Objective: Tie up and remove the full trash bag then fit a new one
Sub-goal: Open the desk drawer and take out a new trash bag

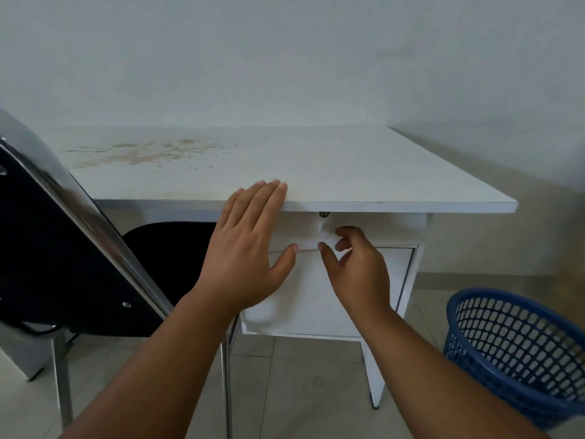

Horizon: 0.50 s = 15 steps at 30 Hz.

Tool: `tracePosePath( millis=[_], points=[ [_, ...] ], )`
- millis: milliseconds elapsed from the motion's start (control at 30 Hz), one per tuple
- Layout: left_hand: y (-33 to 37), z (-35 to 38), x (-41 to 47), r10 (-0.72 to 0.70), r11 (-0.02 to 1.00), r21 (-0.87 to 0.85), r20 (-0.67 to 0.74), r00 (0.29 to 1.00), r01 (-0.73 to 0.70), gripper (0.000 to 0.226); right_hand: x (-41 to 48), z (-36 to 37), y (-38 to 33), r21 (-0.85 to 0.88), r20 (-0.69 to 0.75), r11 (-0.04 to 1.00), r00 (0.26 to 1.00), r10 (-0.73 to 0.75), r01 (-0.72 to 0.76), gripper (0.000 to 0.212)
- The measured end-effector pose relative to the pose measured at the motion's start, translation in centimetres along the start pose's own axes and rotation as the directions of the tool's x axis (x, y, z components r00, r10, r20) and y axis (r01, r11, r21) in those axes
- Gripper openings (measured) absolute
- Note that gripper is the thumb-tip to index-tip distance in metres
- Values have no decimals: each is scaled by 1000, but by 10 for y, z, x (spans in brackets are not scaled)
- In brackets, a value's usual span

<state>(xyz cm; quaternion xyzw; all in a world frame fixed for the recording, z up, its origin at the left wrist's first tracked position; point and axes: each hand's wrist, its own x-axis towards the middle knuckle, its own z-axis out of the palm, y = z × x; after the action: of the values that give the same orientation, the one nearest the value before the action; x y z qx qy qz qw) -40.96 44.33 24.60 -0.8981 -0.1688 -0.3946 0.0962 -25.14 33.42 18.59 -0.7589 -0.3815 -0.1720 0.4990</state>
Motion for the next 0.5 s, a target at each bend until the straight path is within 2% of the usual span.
tracePosePath(
  millis=[100, 233, 367, 500],
  points=[
    [0, 1, 1, -1, 1000, -12, -15, 1000, 1, 77, 16, 9, 1, 17, -19, 1000, 1000, 10, -10, 28],
    [1, 2, 1, -2, 999, -36, -23, 1000, 1, 76, 23, 20, -1, 180, -30, 983, 998, 49, -43, 12],
    [0, -3, 1, -12, 998, -60, 18, 1000, 14, 77, 15, 21, 1, 326, -52, 944, 997, 64, -44, 11],
    [-1, -12, 1, -18, 995, -100, 59, 998, 24, 78, -3, 8, -5, 348, -98, 938, 994, 48, -11, 14]
  ],
)
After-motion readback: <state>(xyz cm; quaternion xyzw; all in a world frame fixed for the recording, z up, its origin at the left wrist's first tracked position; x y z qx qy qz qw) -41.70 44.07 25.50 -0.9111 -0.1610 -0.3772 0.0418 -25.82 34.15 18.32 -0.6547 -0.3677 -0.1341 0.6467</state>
